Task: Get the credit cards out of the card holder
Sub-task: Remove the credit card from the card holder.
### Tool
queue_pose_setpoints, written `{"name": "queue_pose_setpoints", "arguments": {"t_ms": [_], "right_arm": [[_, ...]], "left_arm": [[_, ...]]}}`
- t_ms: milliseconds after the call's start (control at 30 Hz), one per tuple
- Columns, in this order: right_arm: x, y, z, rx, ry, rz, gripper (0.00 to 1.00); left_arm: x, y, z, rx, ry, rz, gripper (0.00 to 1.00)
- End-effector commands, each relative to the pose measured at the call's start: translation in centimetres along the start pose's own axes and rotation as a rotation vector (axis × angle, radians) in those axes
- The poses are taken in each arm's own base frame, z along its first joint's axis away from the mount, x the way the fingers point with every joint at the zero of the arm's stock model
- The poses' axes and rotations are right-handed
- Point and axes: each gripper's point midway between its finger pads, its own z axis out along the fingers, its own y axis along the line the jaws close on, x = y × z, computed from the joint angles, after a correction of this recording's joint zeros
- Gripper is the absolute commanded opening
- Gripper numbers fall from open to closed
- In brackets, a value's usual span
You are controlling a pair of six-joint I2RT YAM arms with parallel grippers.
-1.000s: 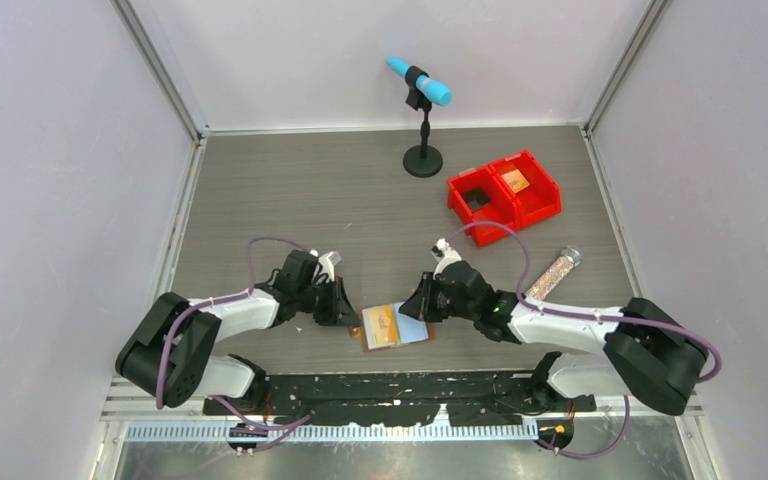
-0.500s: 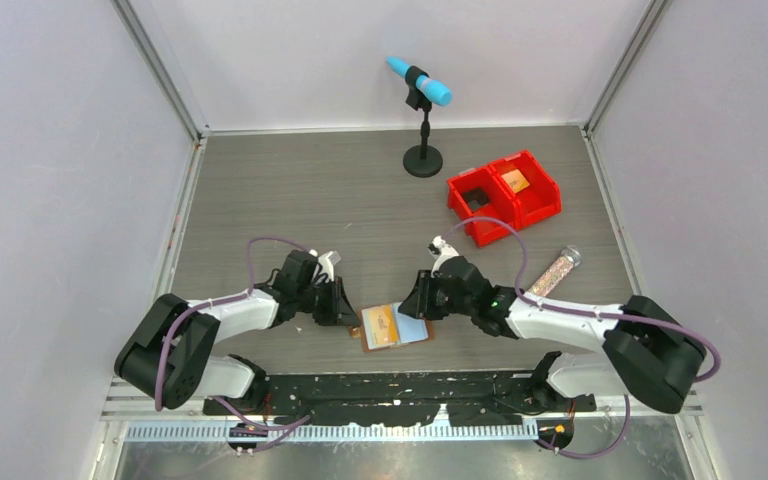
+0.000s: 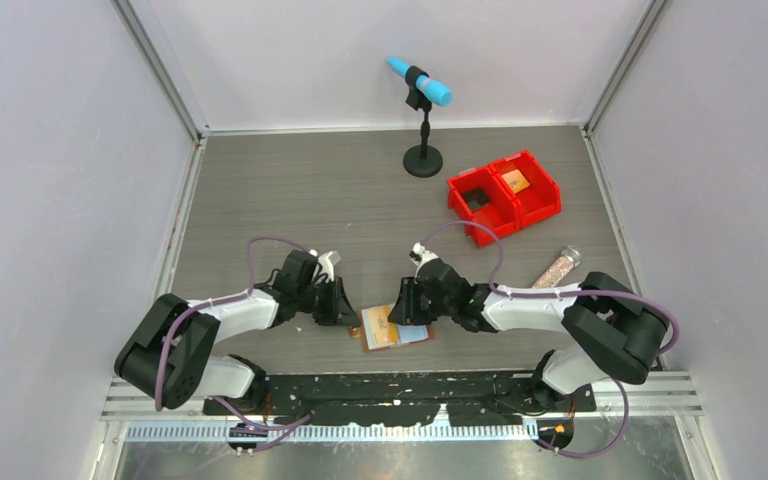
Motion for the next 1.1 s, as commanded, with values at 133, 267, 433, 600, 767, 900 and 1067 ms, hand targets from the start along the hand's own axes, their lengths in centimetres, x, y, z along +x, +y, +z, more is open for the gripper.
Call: {"name": "queue_pose_setpoints", "arguments": {"t_ms": [133,267,433,600,767,900,1067], "right_arm": [[-0.8,0.6,0.9,0.008,-0.024,-0.039,0.36],[-0.5,0.6,1.1,0.01,-0.012,-0.044,0.36],[-0.7,0.4,1.0,0.021,-0.022,-0.046,0.34],[-0.7,0.2,0.6,0.01,-0.039,-0.051,0.16],[-1.1,1.0,0.1,-0.037,-0.071,-0.054,0.05],[-1.2,1.3,-0.6,-0.057,-0.076,-0.047,0.05],[-1.5,1.2,-1.8,-0.067,-0.1,-0.039,0.05]], "left_arm": [[0.2,0.3,0.2,-0.004,-0.002,0.013,0.12],[0.1,0.2,0.2,0.0,-0.003,0.015,0.12],[0.0,0.1,0.1,0.0,-0.003,0.015,0.12],[0.1,0.4,0.1,-0.014,-0.005,0.013,0.12],[0.1,0.5,0.1,-0.02,0.001,0.009,0.12],[0.1,0.6,0.0,-0.026,-0.005,0.013,0.12],[0.1,0.7,0.2,-0.031,0.002,0.009,0.12]]}}
